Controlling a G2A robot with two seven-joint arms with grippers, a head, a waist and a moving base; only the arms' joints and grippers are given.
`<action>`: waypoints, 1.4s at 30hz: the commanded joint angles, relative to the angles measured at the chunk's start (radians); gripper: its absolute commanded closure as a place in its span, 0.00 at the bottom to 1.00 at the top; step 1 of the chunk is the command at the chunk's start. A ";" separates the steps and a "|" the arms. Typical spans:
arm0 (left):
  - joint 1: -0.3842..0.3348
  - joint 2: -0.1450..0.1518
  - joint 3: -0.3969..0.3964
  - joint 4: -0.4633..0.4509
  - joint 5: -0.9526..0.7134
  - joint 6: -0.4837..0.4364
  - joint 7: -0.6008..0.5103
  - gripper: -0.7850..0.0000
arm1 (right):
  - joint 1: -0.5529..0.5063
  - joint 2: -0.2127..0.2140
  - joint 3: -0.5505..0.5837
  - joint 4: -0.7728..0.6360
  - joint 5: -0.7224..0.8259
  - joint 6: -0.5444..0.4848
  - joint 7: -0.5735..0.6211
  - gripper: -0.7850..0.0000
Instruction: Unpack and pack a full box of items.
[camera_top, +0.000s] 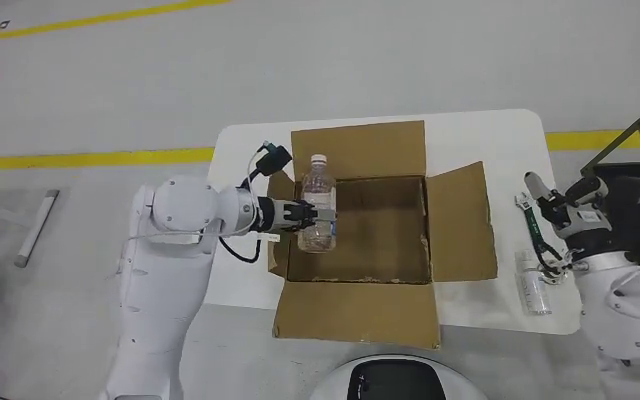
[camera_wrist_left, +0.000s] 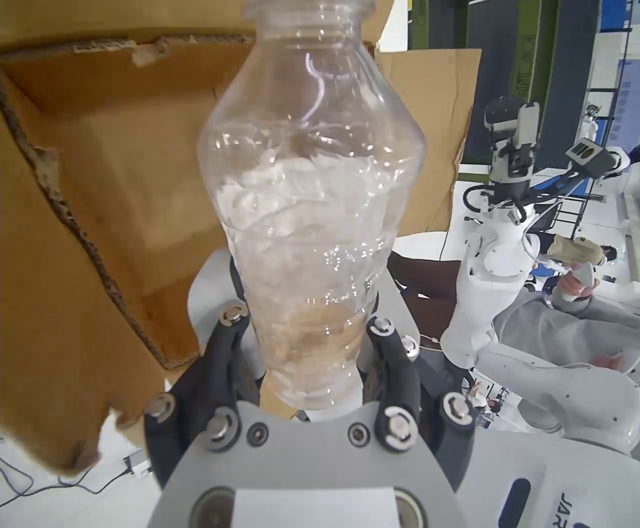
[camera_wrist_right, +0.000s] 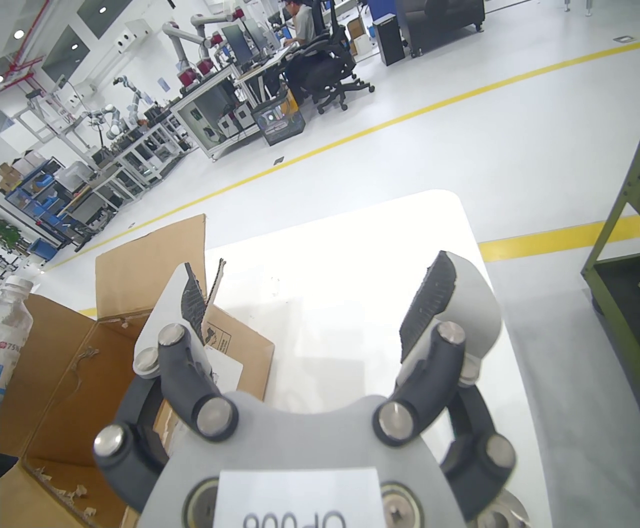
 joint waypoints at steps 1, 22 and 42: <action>-0.003 0.001 0.032 0.004 -0.016 0.009 0.009 1.00 | -0.006 0.000 0.010 -0.001 -0.004 -0.001 0.000 0.00; -0.014 -0.003 0.104 -0.072 -0.054 0.039 0.052 1.00 | -0.004 0.000 0.017 0.020 -0.047 -0.037 -0.011 0.00; -0.363 -0.080 0.689 0.310 -0.096 0.259 0.259 1.00 | -0.018 -0.003 0.045 0.025 -0.026 -0.033 -0.024 0.00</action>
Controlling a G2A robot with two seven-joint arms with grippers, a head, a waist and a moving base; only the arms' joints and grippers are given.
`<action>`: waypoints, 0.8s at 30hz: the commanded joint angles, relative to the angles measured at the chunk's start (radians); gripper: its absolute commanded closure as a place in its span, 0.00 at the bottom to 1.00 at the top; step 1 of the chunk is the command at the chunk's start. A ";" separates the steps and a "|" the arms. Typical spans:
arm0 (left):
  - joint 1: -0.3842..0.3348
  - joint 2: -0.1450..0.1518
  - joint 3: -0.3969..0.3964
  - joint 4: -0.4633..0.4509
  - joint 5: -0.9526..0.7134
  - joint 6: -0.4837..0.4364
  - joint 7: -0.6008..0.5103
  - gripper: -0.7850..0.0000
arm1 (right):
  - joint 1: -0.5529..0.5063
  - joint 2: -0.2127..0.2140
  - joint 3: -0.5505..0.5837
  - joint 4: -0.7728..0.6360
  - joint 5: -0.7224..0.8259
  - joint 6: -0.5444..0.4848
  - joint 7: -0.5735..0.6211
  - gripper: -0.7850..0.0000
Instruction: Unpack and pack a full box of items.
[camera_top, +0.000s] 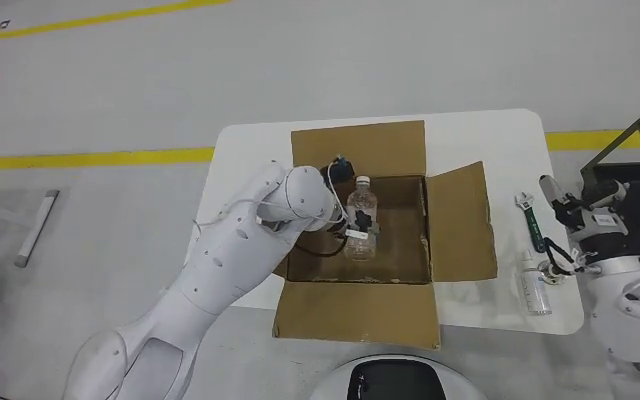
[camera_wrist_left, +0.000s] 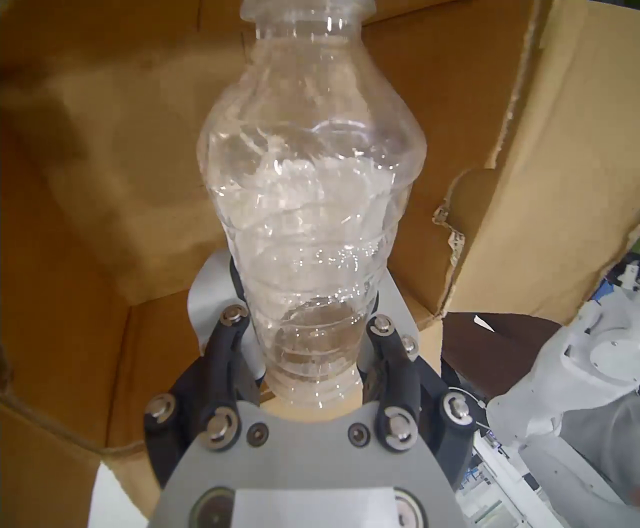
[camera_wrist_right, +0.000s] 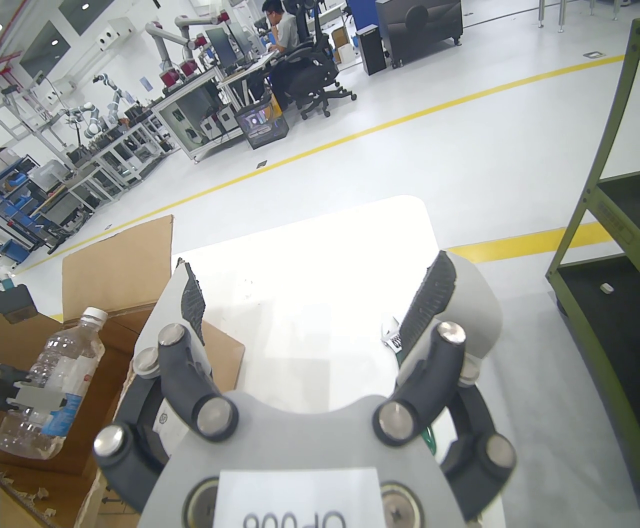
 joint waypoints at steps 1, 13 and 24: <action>-0.023 -0.001 0.044 0.024 -0.021 0.016 0.016 1.00 | 0.002 0.000 0.000 -0.002 0.002 -0.001 0.000 0.00; -0.064 0.013 0.140 0.036 -0.106 0.048 0.048 1.00 | 0.007 -0.002 -0.004 -0.006 0.001 -0.008 0.003 0.00; -0.046 0.014 0.140 0.038 -0.101 0.039 0.071 1.00 | 0.003 -0.002 0.001 -0.004 -0.006 -0.020 0.007 0.00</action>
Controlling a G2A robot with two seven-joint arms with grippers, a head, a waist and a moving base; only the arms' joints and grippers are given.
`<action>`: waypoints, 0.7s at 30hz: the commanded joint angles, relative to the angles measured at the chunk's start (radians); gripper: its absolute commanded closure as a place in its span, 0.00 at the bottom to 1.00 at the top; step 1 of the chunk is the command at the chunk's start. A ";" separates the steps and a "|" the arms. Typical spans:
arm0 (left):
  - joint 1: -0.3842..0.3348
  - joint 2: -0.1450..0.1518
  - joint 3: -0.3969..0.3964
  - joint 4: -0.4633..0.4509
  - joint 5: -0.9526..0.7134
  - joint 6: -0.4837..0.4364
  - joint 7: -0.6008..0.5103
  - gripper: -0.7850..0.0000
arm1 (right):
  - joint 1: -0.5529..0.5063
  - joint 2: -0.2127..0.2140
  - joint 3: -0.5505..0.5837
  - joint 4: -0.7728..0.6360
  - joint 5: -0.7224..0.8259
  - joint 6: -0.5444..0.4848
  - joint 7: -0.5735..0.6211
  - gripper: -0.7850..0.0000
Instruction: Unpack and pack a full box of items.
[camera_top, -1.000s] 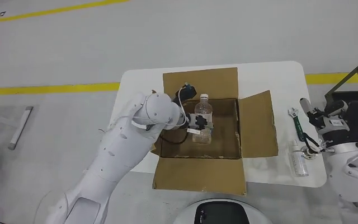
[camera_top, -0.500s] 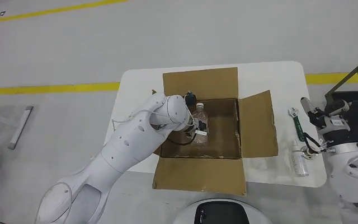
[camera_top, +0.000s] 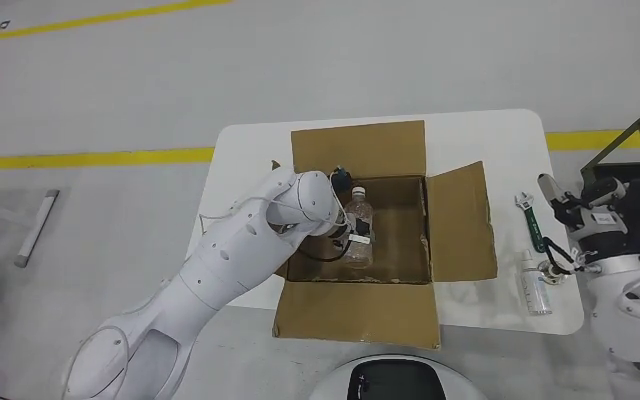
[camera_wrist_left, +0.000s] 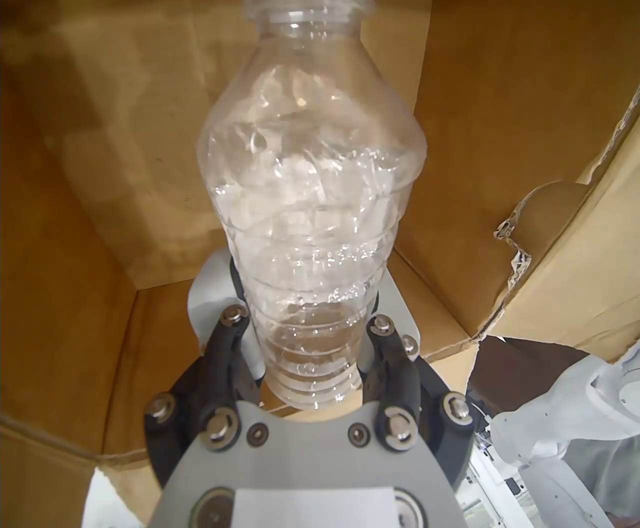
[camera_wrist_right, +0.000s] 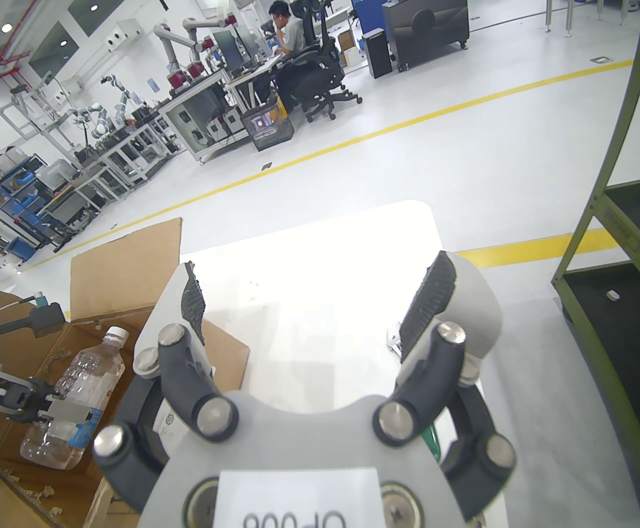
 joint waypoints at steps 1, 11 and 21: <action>0.021 0.001 0.002 0.002 0.008 -0.008 0.020 1.00 | -0.001 0.000 0.001 0.000 -0.002 -0.002 0.001 0.00; -0.003 -0.013 0.099 0.030 0.073 0.041 0.036 1.00 | -0.010 0.000 0.015 0.006 -0.006 -0.014 0.003 0.00; -0.050 -0.060 0.216 0.109 0.081 0.066 0.060 1.00 | -0.018 0.001 0.034 -0.006 -0.020 -0.017 -0.005 0.00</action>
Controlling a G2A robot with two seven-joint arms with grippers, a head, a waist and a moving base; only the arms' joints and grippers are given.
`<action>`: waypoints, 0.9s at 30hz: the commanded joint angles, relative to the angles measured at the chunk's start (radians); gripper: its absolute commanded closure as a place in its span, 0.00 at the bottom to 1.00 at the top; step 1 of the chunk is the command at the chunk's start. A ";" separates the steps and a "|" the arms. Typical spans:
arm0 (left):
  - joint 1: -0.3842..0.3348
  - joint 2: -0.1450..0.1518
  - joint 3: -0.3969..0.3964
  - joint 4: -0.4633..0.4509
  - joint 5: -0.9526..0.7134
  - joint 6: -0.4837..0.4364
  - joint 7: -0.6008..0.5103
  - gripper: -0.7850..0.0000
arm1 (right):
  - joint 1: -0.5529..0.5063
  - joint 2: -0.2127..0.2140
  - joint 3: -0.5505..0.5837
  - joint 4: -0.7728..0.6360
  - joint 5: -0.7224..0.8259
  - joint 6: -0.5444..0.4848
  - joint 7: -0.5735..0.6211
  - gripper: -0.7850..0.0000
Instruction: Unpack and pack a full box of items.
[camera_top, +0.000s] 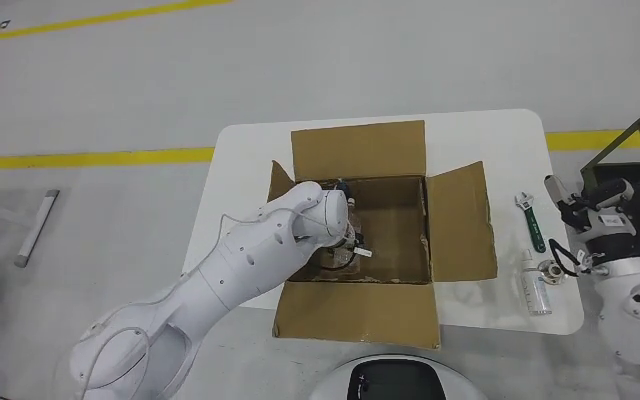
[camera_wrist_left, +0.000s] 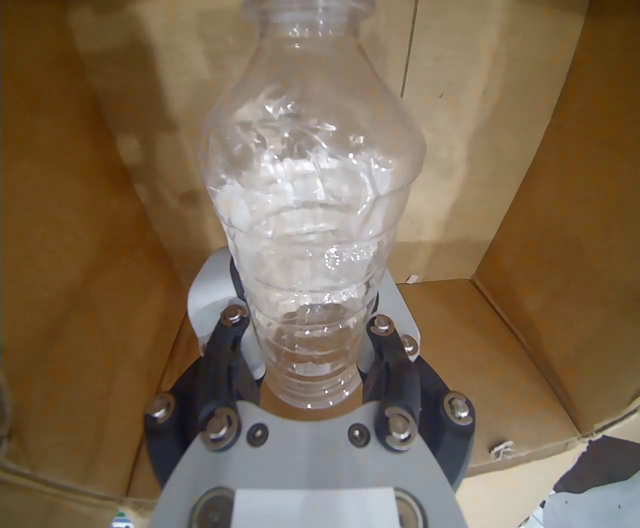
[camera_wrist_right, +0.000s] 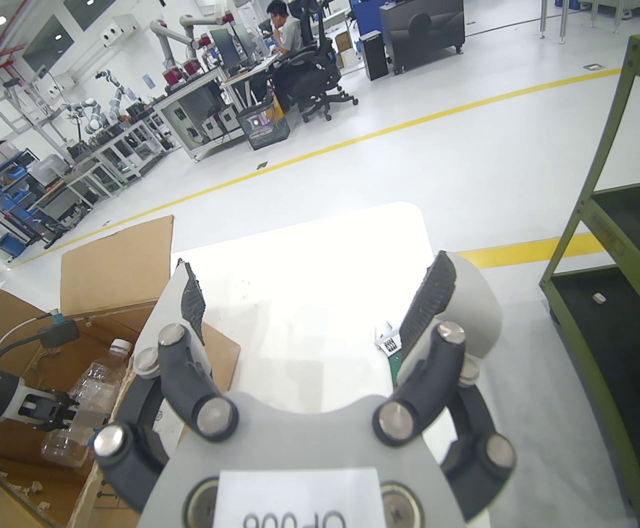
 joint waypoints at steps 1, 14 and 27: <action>0.015 -0.015 -0.002 0.032 0.068 -0.010 -0.010 1.00 | -0.003 0.000 0.005 -0.003 -0.004 -0.002 -0.003 0.00; 0.018 -0.122 -0.002 0.236 0.081 -0.062 -0.062 0.00 | -0.023 -0.001 0.026 -0.009 -0.012 -0.014 -0.014 0.00; -0.055 -0.153 -0.002 0.261 0.037 -0.047 -0.047 0.00 | -0.026 0.011 0.063 0.011 -0.164 -0.105 -0.010 0.00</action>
